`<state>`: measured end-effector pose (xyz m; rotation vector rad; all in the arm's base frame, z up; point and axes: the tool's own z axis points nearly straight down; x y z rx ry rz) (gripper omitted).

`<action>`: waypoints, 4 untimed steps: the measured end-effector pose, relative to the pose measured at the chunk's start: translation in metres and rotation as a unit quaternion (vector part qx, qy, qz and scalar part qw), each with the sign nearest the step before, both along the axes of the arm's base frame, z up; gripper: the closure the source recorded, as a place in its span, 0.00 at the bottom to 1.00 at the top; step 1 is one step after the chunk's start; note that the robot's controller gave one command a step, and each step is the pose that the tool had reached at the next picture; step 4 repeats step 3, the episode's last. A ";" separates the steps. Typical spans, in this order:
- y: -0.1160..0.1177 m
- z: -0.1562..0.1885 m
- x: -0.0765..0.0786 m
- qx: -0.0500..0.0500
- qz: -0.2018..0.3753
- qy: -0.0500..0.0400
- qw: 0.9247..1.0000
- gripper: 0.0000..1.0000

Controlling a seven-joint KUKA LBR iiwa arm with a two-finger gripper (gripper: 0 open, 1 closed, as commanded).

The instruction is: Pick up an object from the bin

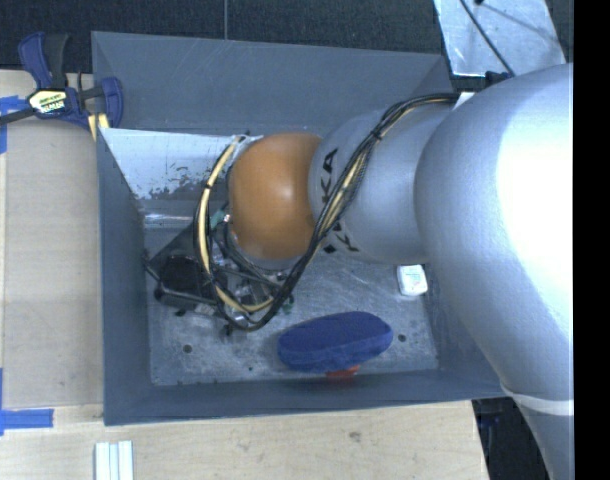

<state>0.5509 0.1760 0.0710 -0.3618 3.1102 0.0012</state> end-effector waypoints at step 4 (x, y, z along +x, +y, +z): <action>0.032 0.138 -0.017 -0.001 0.076 0.003 0.997 1.00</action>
Offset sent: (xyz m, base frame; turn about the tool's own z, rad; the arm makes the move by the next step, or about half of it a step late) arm -0.0252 0.0228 -0.0010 -0.1506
